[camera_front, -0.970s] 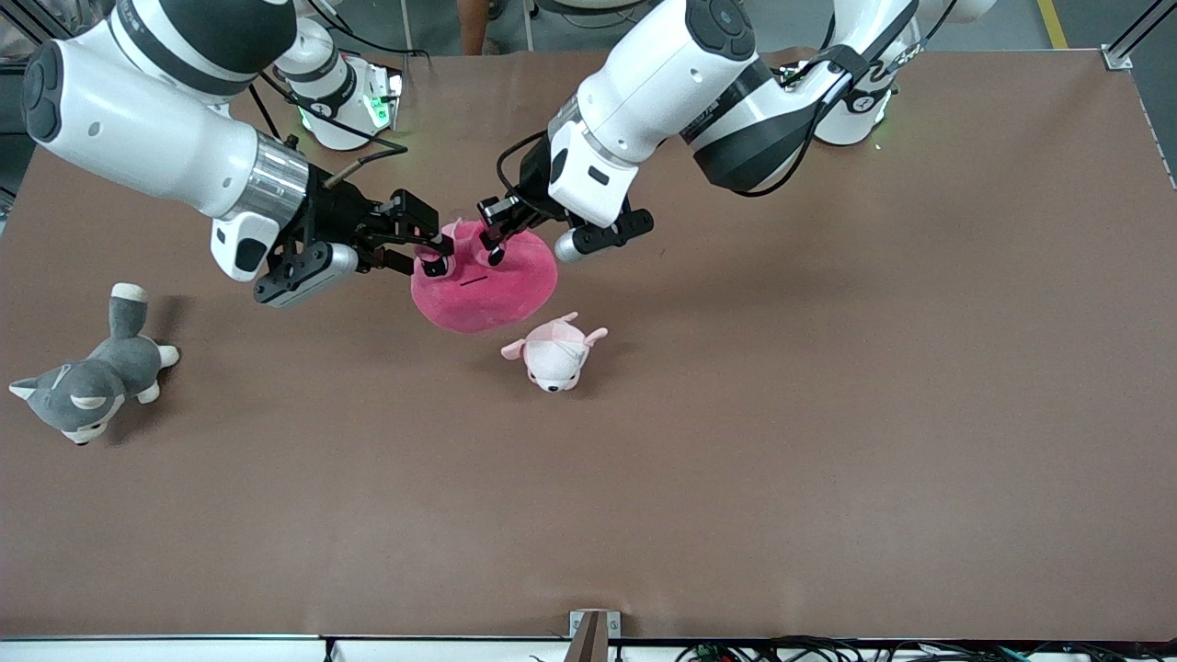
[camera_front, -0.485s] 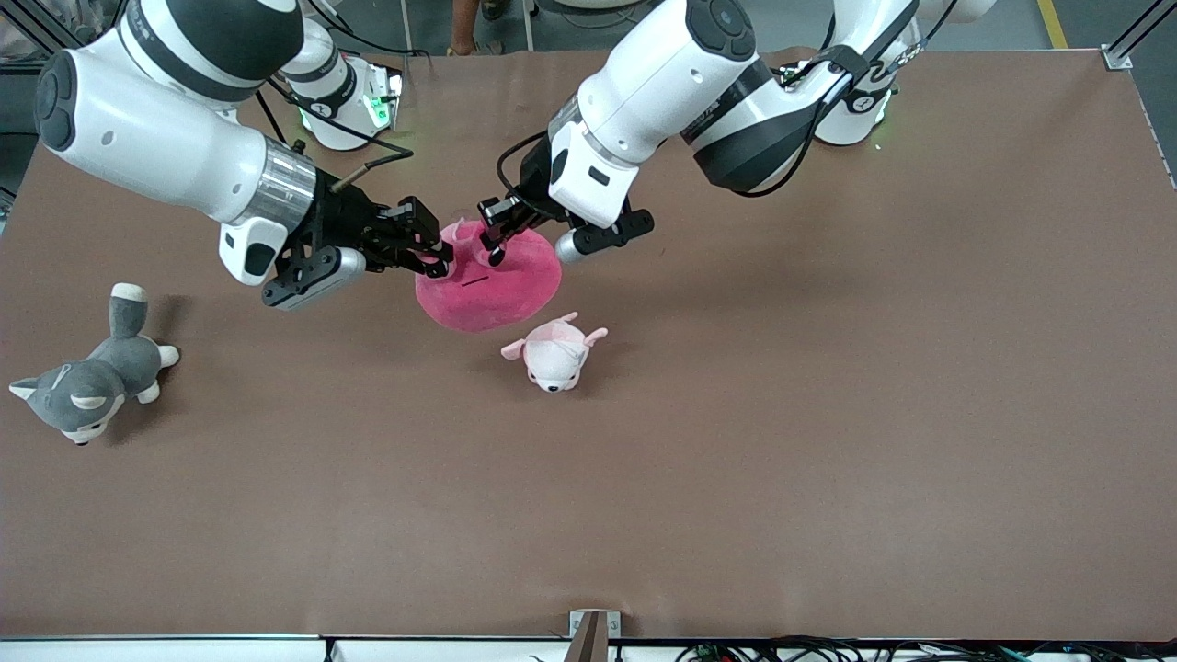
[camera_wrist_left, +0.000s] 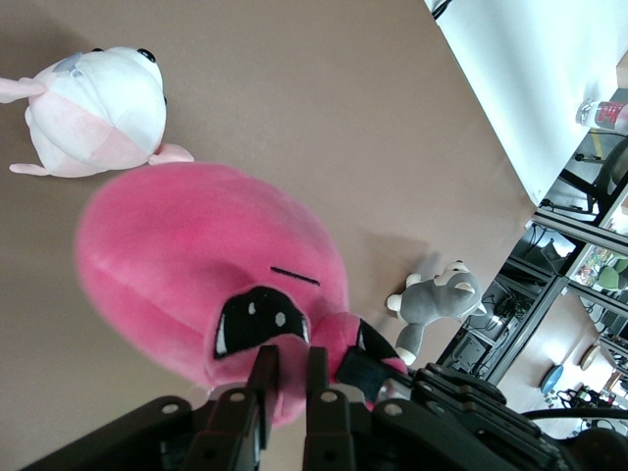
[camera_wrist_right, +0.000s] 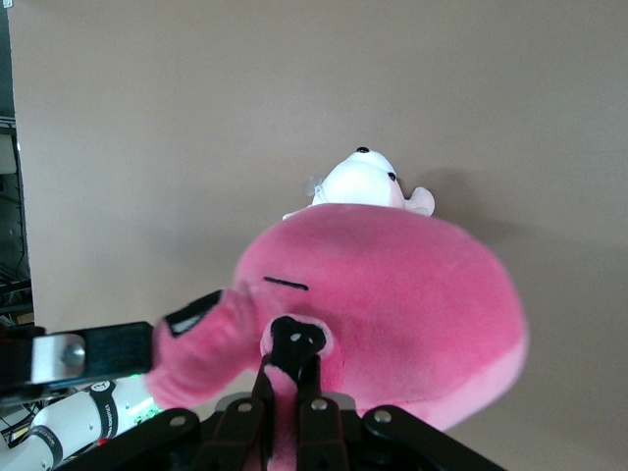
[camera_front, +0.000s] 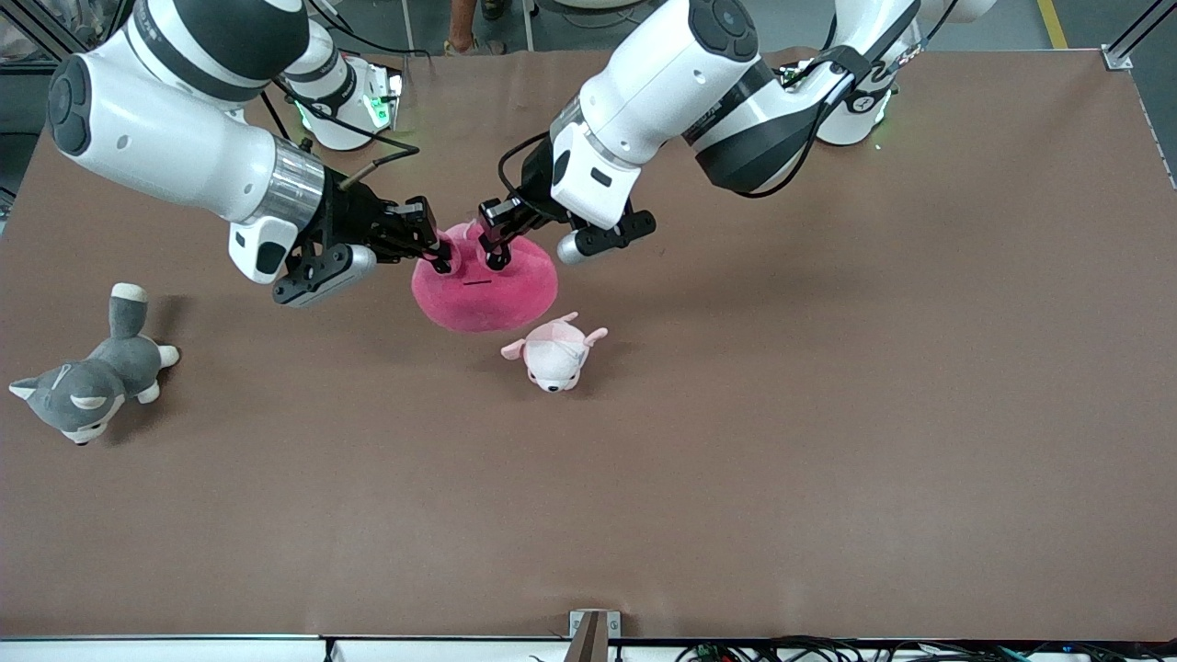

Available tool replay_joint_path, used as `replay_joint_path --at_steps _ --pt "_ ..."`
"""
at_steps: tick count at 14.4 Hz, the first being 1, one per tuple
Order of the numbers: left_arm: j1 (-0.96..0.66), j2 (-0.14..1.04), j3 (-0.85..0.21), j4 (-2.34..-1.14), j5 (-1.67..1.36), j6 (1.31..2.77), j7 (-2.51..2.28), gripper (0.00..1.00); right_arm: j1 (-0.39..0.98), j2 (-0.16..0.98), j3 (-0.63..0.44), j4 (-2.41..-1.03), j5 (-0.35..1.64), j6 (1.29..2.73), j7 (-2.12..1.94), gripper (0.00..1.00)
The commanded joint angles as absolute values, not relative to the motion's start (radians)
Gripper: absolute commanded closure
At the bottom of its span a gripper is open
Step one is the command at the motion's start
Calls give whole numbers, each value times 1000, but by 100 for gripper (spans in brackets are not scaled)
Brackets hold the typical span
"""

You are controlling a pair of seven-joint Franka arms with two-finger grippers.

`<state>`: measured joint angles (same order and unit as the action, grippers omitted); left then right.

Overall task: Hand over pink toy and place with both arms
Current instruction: 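Open the left gripper and pull it away while the right gripper holds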

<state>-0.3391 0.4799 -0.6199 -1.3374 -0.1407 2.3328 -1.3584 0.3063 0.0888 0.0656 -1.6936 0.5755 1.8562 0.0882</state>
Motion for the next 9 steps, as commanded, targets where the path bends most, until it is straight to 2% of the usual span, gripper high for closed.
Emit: replay_joint_path --at_steps 1,2,6,9 --pt "-328 480 -620 -1319 -144 2329 -1362 45 318 87 57 -1692 575 1850 92 98" --pt "-325 476 -617 -1321 -134 2327 -1362 1 318 87 57 -1690 575 1850 92 98" --pt "-247 460 -604 -1321 -51 2229 -1307 0 281 86 48 -1683 574 1802 77 98" --pt "-135 456 -603 -1321 100 2078 -1037 0 204 86 48 -1684 575 1787 72 98"
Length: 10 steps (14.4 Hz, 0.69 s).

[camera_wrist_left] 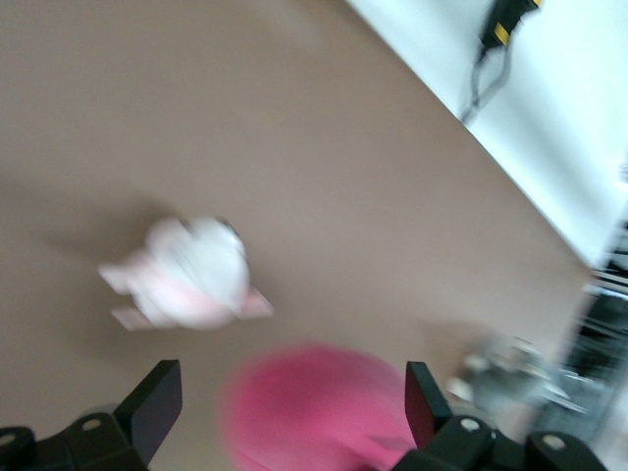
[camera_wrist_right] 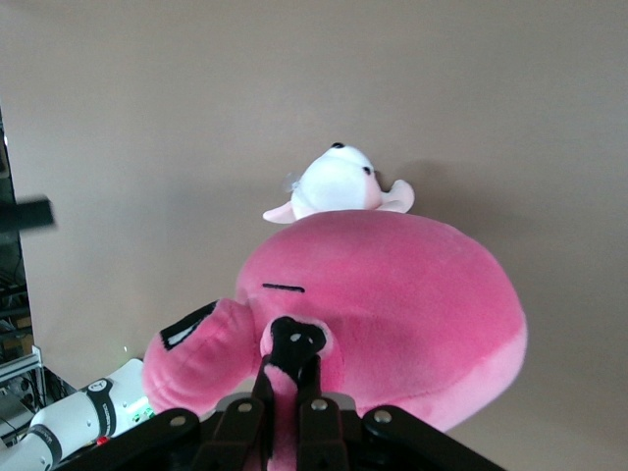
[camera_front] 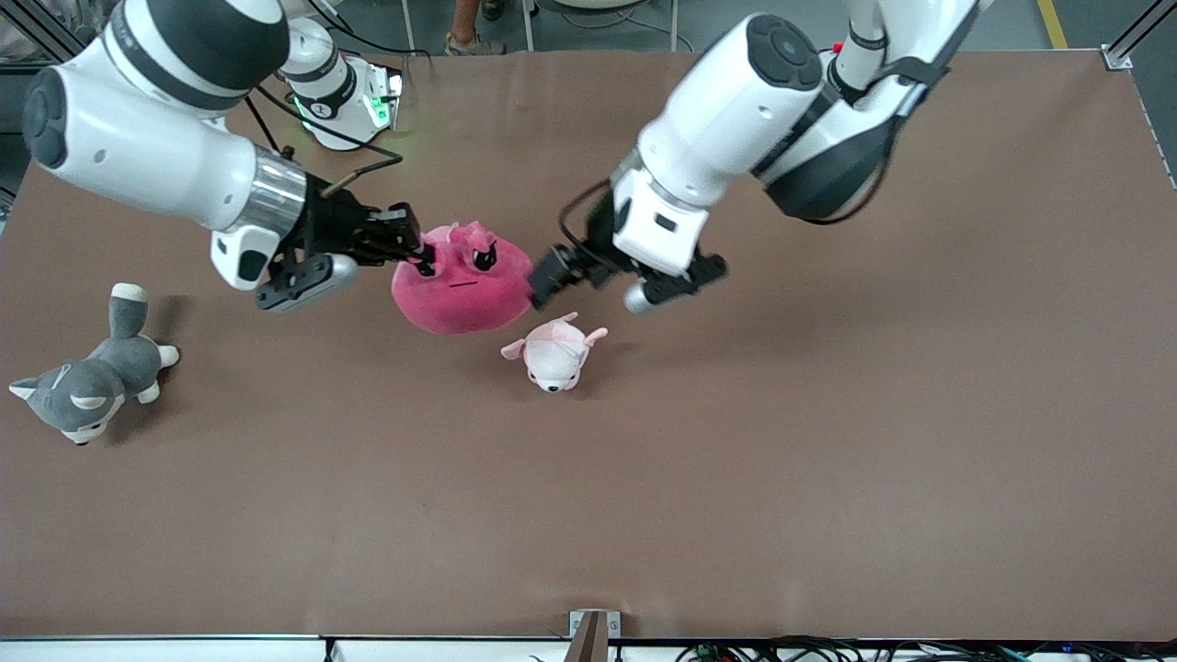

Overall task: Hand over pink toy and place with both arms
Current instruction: 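Open the left gripper and pull it away while the right gripper holds, then carry the pink plush toward the grey cat while the left gripper retracts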

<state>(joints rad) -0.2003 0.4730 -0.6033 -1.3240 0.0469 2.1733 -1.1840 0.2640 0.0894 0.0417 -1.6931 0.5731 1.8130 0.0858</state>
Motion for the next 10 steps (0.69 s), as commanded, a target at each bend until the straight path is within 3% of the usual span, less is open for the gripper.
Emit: replay_joint_path --at_steps 1,6,10 --pt "-94 454 -604 -1321 103 2033 -946 0 181 87 48 -1683 575 1789 72 98" --pt "132 449 -600 -1330 164 1803 -547 0 31 130 48 -1678 575 1779 -10 100" --pt "216 440 -600 -1335 313 1735 -528 0 -101 213 48 -1678 580 1738 -184 100"
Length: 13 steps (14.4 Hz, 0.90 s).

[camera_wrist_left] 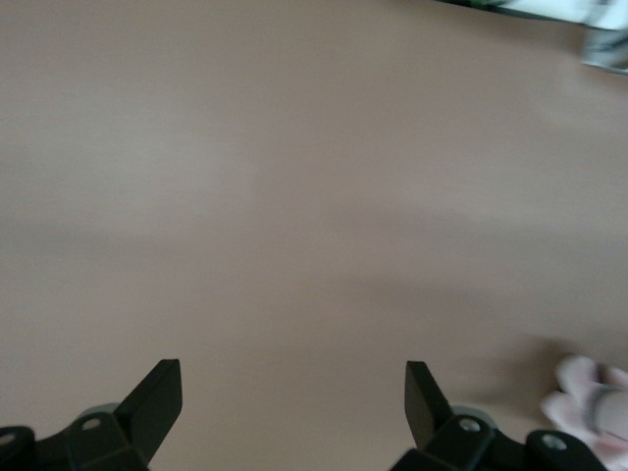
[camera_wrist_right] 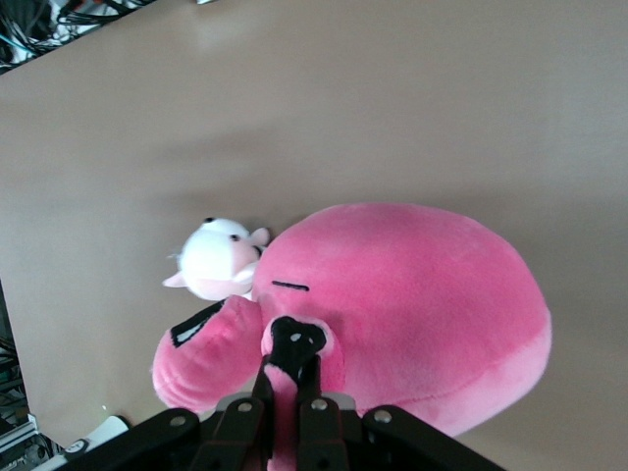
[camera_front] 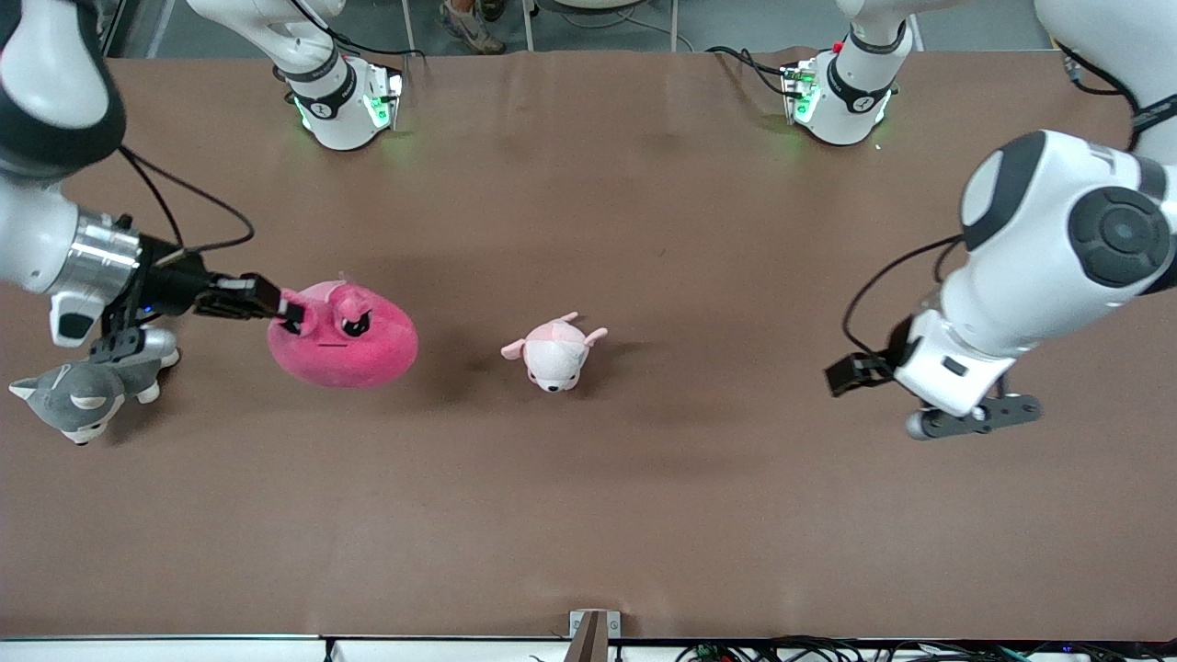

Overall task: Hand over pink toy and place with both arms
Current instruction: 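Carry the pink plush toward the grey cat while the left gripper retracts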

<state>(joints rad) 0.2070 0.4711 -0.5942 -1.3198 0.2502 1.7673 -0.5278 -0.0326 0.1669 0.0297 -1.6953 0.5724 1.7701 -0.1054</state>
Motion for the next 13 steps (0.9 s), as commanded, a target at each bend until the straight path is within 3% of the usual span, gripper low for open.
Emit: replay_joint_path --at_steps 1,5,13 --pt "236 425 -600 -1333 342 1730 -526 0 -132 234 48 -1678 580 1717 -236 100" --pt "304 352 -606 -1328 347 1692 -441 0 -244 327 49 -1677 594 1651 -386 100" --pt "304 224 -598 -1333 272 1534 -400 0 -296 423 49 -1677 669 1635 -458 100"
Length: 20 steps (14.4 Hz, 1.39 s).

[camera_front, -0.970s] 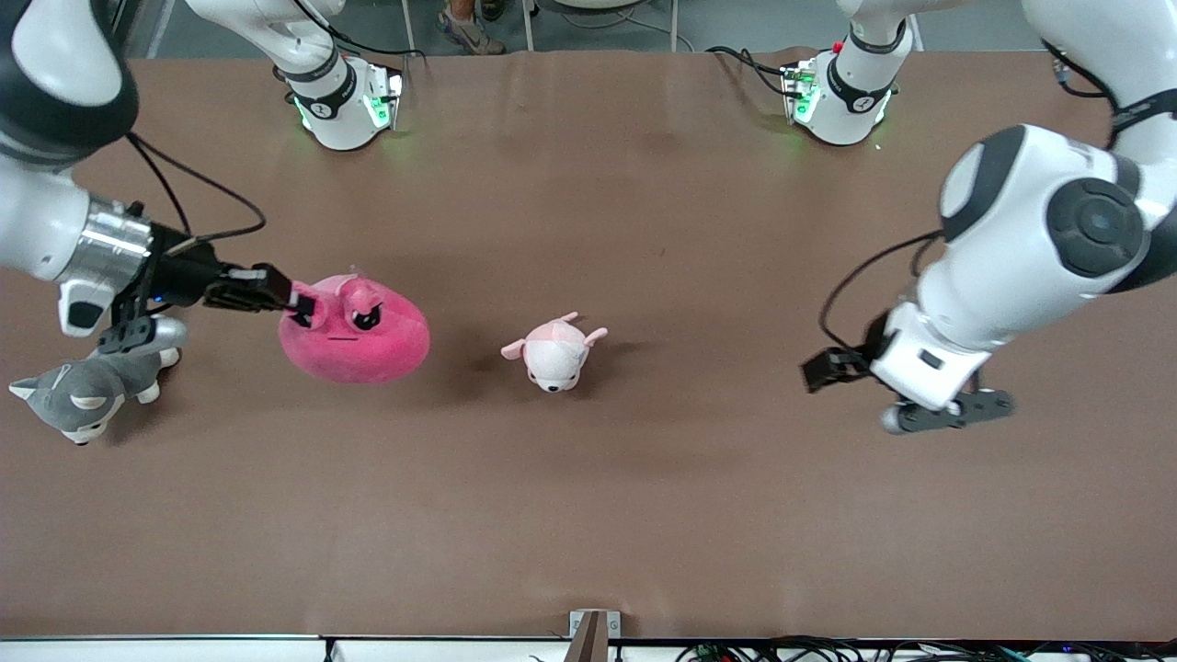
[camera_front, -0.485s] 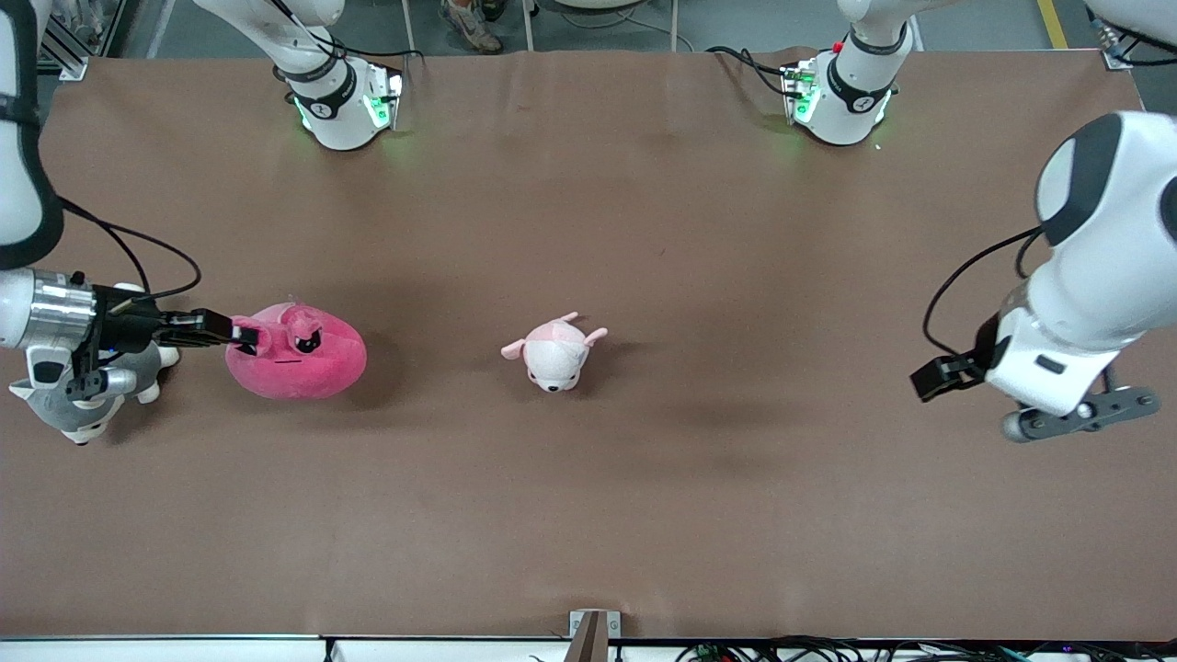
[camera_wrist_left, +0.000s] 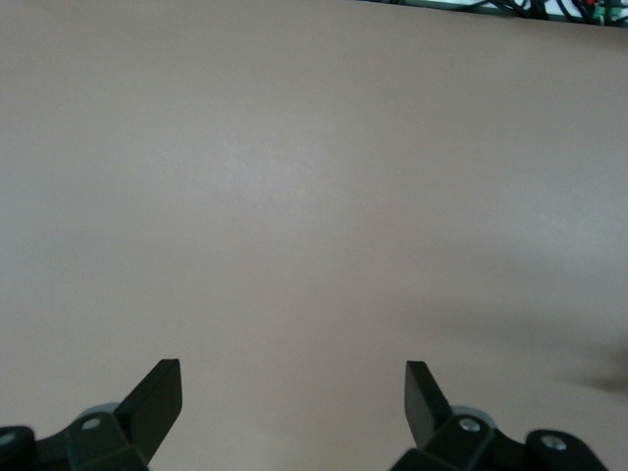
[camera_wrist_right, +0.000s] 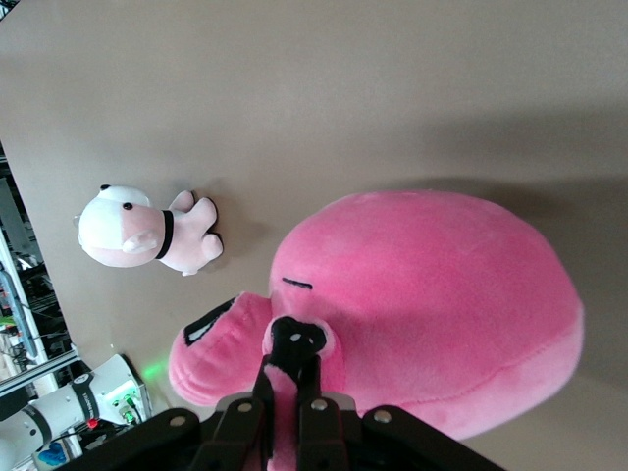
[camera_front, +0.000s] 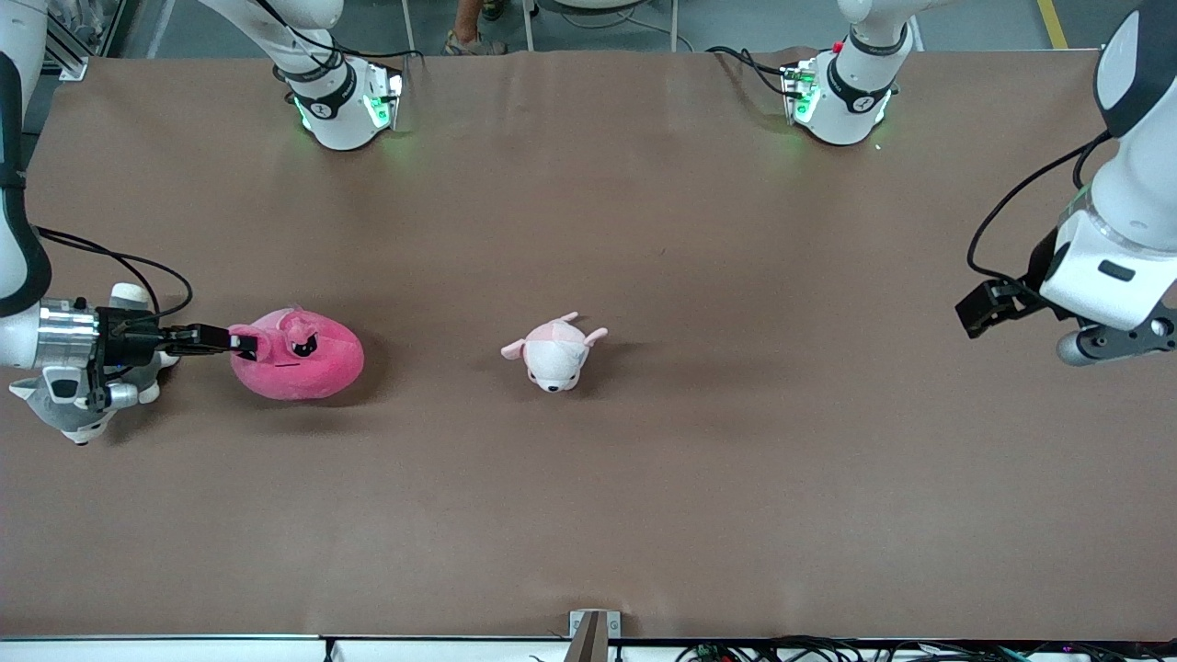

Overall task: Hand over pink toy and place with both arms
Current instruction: 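Carry the pink plush toward the grey cat while the left gripper retracts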

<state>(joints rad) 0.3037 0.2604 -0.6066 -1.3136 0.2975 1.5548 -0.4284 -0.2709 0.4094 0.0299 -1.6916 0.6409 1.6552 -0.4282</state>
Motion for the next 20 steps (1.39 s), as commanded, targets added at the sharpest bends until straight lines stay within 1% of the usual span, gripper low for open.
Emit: replay_joint_path --at_steps 1,2,3,5,6,8,10,12,15,20 --pt "293 215 -582 -1335 267 1505 -365 0 -298 440 51 -1675 672 1635 -465 100" --pt "255 201 -525 -1338 241 1491 -321 0 -299 451 51 -1675 678 1635 -465 100" --pt "212 178 -444 -1345 197 1490 -290 0 -299 453 51 -1675 684 1635 -465 100" --pt "134 125 -300 -1399 103 1491 -232 0 -298 460 51 -1675 702 1632 -465 100" --pt "103 103 -254 -1423 85 1491 -219 0 -298 468 51 -1675 706 1632 -462 100" --pt "42 37 -157 -1517 25 1497 -212 0 -299 482 49 -1675 738 1622 -459 100" --pt "-9 -12 -95 -1586 -9 1512 -192 0 -299 491 49 -1675 750 1615 -459 100" --pt "-53 -35 -66 -1618 -3 1523 -192 0 -298 495 49 -1675 752 1609 -457 100" --pt "-68 -78 -74 -1681 11 1555 -192 0 -295 506 51 -1675 752 1609 -457 100" --pt "-61 -92 -87 -1681 17 1559 -190 0 -293 532 52 -1675 770 1608 -457 100"
